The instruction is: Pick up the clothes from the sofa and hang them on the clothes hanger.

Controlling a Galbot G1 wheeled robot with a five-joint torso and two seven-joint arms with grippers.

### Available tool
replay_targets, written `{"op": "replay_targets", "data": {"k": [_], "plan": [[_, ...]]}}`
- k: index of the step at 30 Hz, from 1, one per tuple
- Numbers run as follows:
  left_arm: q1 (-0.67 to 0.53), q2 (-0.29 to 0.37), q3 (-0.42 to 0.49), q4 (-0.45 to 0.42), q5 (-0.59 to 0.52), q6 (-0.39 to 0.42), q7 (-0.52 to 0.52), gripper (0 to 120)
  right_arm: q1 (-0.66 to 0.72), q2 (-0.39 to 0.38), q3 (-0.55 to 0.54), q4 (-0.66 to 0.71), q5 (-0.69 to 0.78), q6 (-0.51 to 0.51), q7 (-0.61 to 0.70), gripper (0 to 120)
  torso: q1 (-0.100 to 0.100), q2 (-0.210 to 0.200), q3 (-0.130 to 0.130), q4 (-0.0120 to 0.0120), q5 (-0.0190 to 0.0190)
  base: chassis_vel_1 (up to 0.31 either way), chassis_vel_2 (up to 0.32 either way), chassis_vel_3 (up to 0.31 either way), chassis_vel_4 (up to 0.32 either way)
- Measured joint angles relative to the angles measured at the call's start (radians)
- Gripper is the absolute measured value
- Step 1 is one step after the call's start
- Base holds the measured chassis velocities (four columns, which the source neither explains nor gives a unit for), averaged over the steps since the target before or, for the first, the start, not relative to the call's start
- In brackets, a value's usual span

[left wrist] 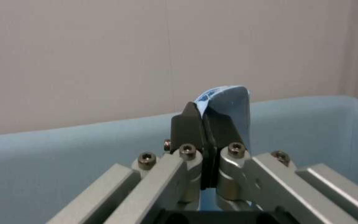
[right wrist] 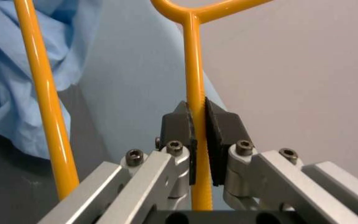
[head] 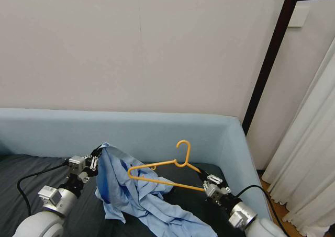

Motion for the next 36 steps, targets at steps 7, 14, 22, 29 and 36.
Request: {"op": "replay_targets", "data": {"k": [7, 14, 22, 29, 36], "plan": [[0.02, -0.011, 0.001, -0.06, -0.001, 0.021, -0.012, 0, 0.057, 0.068, -0.129, -0.033, -0.121, -0.086, 0.095, 4, 0.0, 0.0, 0.0, 0.0001, 0.0001, 0.0, 0.0, 0.0, 0.0], [0.045, -0.027, 0.009, -0.098, 0.012, 0.033, -0.015, 0, 0.107, 0.089, -0.171, -0.055, -0.146, -0.187, 0.151, 4, 0.0, 0.0, 0.0, 0.0, 0.0, 0.0, 0.0, 0.0, 0.0], [0.071, -0.04, 0.026, -0.125, 0.029, 0.034, -0.015, 0, 0.153, 0.108, -0.216, -0.076, -0.106, -0.216, 0.195, 4, 0.0, 0.0, 0.0, -0.0001, 0.0002, 0.0, 0.0, 0.0, 0.0], [0.126, -0.077, 0.036, -0.171, 0.067, 0.039, -0.013, 0, 0.286, 0.162, -0.309, -0.119, -0.019, -0.245, 0.232, 4, 0.0, 0.0, 0.0, 0.0007, 0.0001, 0.0, 0.0, 0.0, 0.0], [0.131, -0.096, 0.061, -0.106, 0.131, 0.028, -0.009, 0, 0.334, 0.179, -0.327, -0.092, 0.067, -0.271, 0.249, 4, 0.0, 0.0, 0.0, 0.0, 0.0, 0.0, 0.0, 0.0, 0.0]]}}
